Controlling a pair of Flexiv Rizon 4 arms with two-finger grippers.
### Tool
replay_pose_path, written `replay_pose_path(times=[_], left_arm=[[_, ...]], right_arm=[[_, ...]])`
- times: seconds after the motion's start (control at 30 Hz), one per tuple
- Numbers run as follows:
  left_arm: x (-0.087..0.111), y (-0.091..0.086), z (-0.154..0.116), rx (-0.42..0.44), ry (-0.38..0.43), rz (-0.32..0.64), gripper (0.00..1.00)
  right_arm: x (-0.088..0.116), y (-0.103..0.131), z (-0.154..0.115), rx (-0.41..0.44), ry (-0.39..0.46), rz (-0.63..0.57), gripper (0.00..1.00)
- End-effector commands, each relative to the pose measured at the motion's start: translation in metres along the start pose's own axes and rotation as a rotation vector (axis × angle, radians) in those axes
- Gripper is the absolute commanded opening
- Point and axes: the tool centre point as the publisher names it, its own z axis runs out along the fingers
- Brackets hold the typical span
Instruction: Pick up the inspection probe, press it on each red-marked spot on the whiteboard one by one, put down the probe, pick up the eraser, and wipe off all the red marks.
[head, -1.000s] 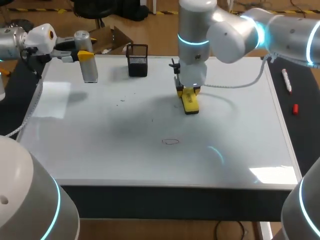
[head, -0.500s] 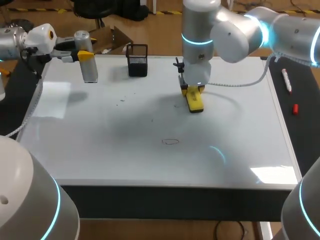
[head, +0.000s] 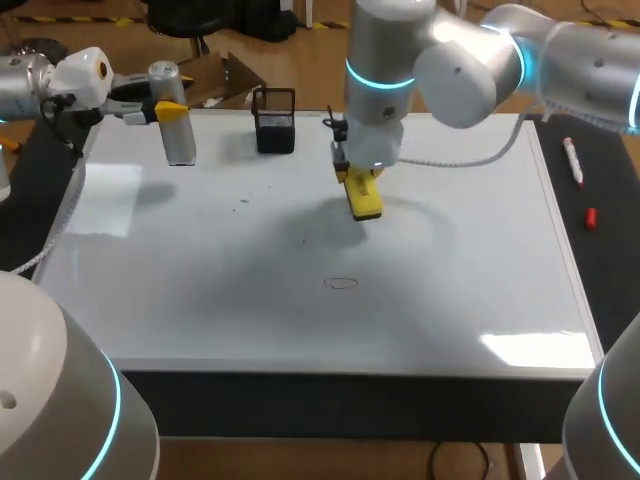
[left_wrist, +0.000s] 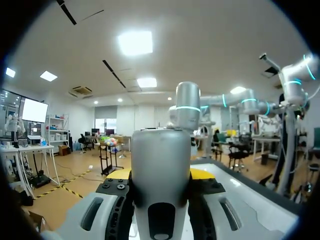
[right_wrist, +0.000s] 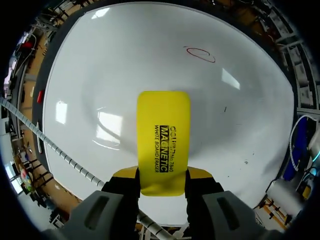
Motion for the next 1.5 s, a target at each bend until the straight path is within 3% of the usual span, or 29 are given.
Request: replay_pose_path(times=[0.03, 0.33, 0.63, 0.83, 1.27, 1.5], left_arm=[[0.000, -0.001, 0.000, 0.000, 0.000, 0.000, 0.00], [0.000, -0.001, 0.000, 0.000, 0.000, 0.000, 0.00], [0.000, -0.001, 0.000, 0.000, 0.000, 0.000, 0.00], [0.000, -0.001, 0.000, 0.000, 0.000, 0.000, 0.00], [0.000, -0.001, 0.000, 0.000, 0.000, 0.000, 0.00], [0.000, -0.001, 0.000, 0.000, 0.000, 0.000, 0.00]], right_arm=[[-0.020, 0.008, 0.006, 0.005, 0.028, -0.017, 0.00], [-0.021, 0.015, 0.022, -0.007, 0.038, -0.025, 0.00], [-0.012, 0.013, 0.036, -0.020, -0.047, 0.005, 0.00], [-0.005, 0.015, 0.047, -0.044, -0.060, 0.018, 0.00], [0.039, 0.022, 0.074, -0.112, 0.002, 0.093, 0.00], [0.051, 0.022, 0.077, -0.118, 0.018, 0.126, 0.00]])
